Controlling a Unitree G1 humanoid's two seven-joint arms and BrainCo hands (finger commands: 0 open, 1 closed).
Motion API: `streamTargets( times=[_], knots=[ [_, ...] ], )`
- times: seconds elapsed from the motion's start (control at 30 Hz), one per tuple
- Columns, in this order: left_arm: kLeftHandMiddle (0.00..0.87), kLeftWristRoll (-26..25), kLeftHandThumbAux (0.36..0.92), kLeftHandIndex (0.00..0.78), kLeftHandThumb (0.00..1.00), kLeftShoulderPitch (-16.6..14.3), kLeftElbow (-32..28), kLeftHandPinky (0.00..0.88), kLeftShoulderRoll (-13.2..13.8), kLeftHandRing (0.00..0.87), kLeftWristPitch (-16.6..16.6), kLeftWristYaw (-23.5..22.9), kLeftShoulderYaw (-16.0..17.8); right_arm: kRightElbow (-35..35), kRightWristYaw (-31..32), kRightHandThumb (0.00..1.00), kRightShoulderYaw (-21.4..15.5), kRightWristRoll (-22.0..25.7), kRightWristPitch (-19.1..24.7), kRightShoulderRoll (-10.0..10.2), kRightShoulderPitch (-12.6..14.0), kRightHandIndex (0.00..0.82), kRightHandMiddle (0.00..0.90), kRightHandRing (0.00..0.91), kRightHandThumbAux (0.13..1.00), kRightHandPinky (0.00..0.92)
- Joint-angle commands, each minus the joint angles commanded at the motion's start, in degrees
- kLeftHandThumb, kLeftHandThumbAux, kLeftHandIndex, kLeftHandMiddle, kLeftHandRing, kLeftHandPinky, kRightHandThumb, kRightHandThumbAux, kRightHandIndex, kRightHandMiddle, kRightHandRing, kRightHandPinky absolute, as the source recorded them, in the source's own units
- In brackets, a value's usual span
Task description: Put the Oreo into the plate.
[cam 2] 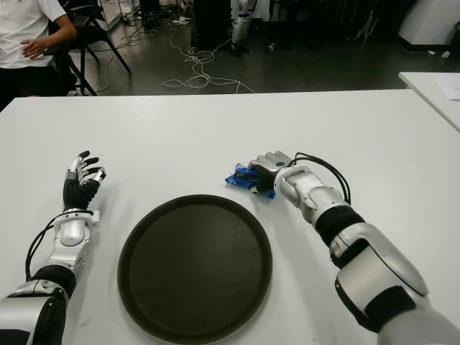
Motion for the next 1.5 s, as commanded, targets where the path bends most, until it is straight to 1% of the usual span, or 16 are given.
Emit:
streamTargets(
  times=[0.1, 0.23, 0.33, 0.47, 0.6, 0.67, 0.97, 1.23, 1.3, 1.37, 1.43, 1.5],
  knots=[
    [0.231, 0.1, 0.652, 0.151, 0.315, 0.0, 0.0, 0.295, 0.0, 0.261, 0.1, 0.1, -0.1, 0.2, -0.2, 0.700, 0.0, 0.0, 0.1, 0.1, 0.0, 0.428, 0.662, 0.683, 0.728, 0.706],
    [0.227, 0.2, 0.645, 0.146, 0.308, 0.1, -0.1, 0.288, 0.0, 0.256, 0.2, 0.3, -0.1, 0.3, -0.8, 0.700, -0.3, 0.2, 0.3, 0.3, 0.2, 0.429, 0.679, 0.698, 0.727, 0.717],
    [0.236, 0.2, 0.661, 0.150, 0.308, 0.1, -0.1, 0.295, 0.0, 0.261, 0.3, 0.5, -0.1, 0.2, -1.1, 0.700, -0.9, 0.6, 0.5, 0.4, 0.5, 0.429, 0.695, 0.712, 0.727, 0.726],
    [0.238, 0.5, 0.664, 0.150, 0.307, 0.1, -0.1, 0.301, 0.2, 0.263, 0.5, 0.6, -0.3, -0.5, 0.0, 0.700, -1.5, 0.9, 0.7, 0.3, 0.5, 0.429, 0.699, 0.715, 0.728, 0.728],
    [0.227, 0.7, 0.643, 0.149, 0.286, 0.1, -0.1, 0.295, 0.1, 0.257, 0.5, 0.6, -0.4, -0.9, 0.5, 0.699, -1.6, 0.7, 1.1, 0.3, 0.6, 0.428, 0.698, 0.716, 0.728, 0.731],
    [0.224, 0.6, 0.641, 0.149, 0.285, 0.2, -0.1, 0.291, 0.1, 0.253, 0.5, 0.5, -0.3, -1.1, 0.6, 0.699, -1.7, 0.7, 1.3, 0.3, 0.7, 0.428, 0.700, 0.719, 0.728, 0.735],
    [0.225, 0.7, 0.646, 0.150, 0.306, 0.2, -0.1, 0.296, 0.2, 0.253, 0.4, 0.7, -0.3, -1.7, 0.5, 0.699, -2.3, 0.9, 1.5, 0.3, 0.9, 0.427, 0.701, 0.723, 0.729, 0.738],
    [0.227, 0.8, 0.640, 0.148, 0.303, 0.2, 0.1, 0.298, 0.4, 0.256, 0.2, 0.7, -0.3, -1.7, -3.8, 0.698, -5.0, 2.4, 1.1, 0.9, 2.0, 0.424, 0.696, 0.722, 0.729, 0.736],
    [0.226, 0.9, 0.639, 0.147, 0.294, 0.2, 0.1, 0.293, 0.5, 0.254, 0.3, 0.8, -0.4, -1.6, -6.0, 0.698, -6.2, 3.2, 1.1, 1.4, 2.4, 0.426, 0.699, 0.720, 0.727, 0.731],
    [0.224, 1.0, 0.637, 0.146, 0.289, 0.2, 0.2, 0.290, 0.6, 0.252, 0.2, 0.7, -0.4, -1.5, -9.8, 0.699, -8.4, 4.8, 1.3, 2.3, 3.2, 0.428, 0.706, 0.722, 0.725, 0.731],
    [0.223, 0.9, 0.636, 0.146, 0.287, 0.2, 0.2, 0.288, 0.7, 0.251, 0.2, 0.6, -0.4, -1.2, -11.4, 0.699, -9.3, 5.3, 1.3, 2.8, 3.5, 0.430, 0.712, 0.723, 0.724, 0.732],
    [0.226, 0.8, 0.635, 0.146, 0.287, 0.2, 0.3, 0.290, 0.8, 0.253, 0.1, 0.4, -0.4, -0.4, -15.3, 0.700, -11.6, 7.3, 0.9, 3.9, 4.0, 0.432, 0.724, 0.734, 0.723, 0.742]
  ],
)
